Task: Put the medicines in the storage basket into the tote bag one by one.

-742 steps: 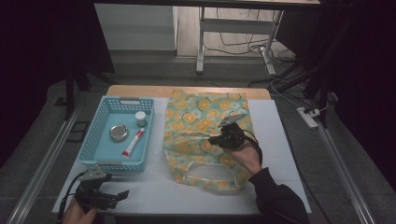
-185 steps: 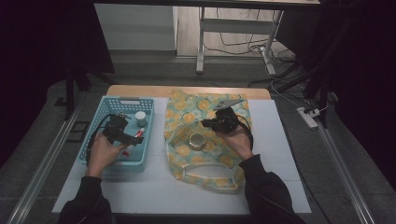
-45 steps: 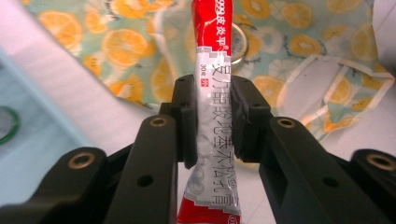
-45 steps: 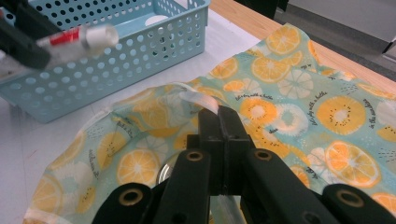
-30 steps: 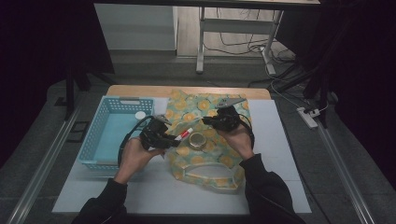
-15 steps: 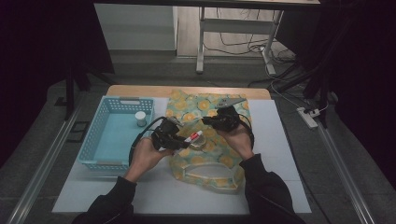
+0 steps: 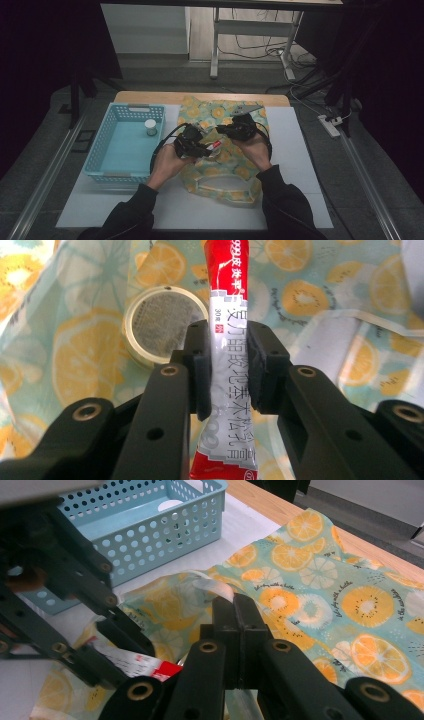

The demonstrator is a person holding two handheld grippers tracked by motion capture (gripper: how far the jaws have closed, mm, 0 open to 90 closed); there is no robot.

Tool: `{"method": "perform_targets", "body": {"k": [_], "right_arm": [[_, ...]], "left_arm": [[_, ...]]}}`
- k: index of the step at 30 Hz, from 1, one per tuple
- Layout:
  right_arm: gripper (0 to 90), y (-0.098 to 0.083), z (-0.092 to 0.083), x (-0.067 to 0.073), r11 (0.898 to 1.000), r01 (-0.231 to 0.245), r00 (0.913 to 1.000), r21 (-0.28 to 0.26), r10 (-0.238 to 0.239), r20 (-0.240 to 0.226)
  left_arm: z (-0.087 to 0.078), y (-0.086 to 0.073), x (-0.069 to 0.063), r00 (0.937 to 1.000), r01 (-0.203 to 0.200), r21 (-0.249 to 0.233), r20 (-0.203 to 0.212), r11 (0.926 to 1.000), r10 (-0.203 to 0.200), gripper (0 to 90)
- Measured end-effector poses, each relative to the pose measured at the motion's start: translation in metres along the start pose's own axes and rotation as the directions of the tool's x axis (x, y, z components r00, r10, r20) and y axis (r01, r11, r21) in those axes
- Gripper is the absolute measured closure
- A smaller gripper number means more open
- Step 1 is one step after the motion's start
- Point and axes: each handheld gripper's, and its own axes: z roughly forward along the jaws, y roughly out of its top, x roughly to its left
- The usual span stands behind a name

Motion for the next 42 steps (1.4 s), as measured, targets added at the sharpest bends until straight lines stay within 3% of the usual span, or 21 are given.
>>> {"method": "perform_targets", "body": {"k": [5, 19, 26, 30, 36, 42], "right_arm": [[90.0, 0.001, -0.001, 0.001, 1.0, -0.001, 1.0, -0.003, 0.001, 0.002], [90.0, -0.002, 0.002, -0.002, 1.0, -0.008, 1.0, 0.009, 0.008, 0.003], [90.0, -0.003, 0.003, -0.003, 1.0, -0.01, 0.9999, 0.016, 0.01, 0.009], [90.0, -0.003, 0.004, -0.003, 1.0, -0.008, 0.9999, 0.018, 0.008, 0.009], [90.0, -0.003, 0.003, -0.003, 1.0, -0.008, 0.9999, 0.016, 0.008, 0.009], [90.0, -0.003, 0.003, -0.003, 1.0, -0.006, 0.9999, 0.017, 0.006, 0.01]], "left_arm": [[0.009, 0.005, 0.002, 0.9993, -0.016, 0.001, -0.034, 0.9999, 0.016, 72.8], [0.034, 0.008, 0.021, 0.9974, 0.018, 0.011, -0.071, 0.9998, -0.017, 72.7], [0.044, 0.008, 0.026, 0.9951, 0.011, 0.01, -0.098, 0.9999, -0.01, 72.4], [0.043, 0.008, 0.026, 0.9964, 0.009, -0.021, -0.084, 0.9997, -0.011, 70.2], [0.037, 0.008, 0.023, 0.9968, -0.019, -0.007, -0.078, 0.9998, 0.019, 60.5], [0.026, 0.005, 0.02, 0.9982, -0.032, -0.033, -0.052, 0.9989, 0.031, 51.8]]}}
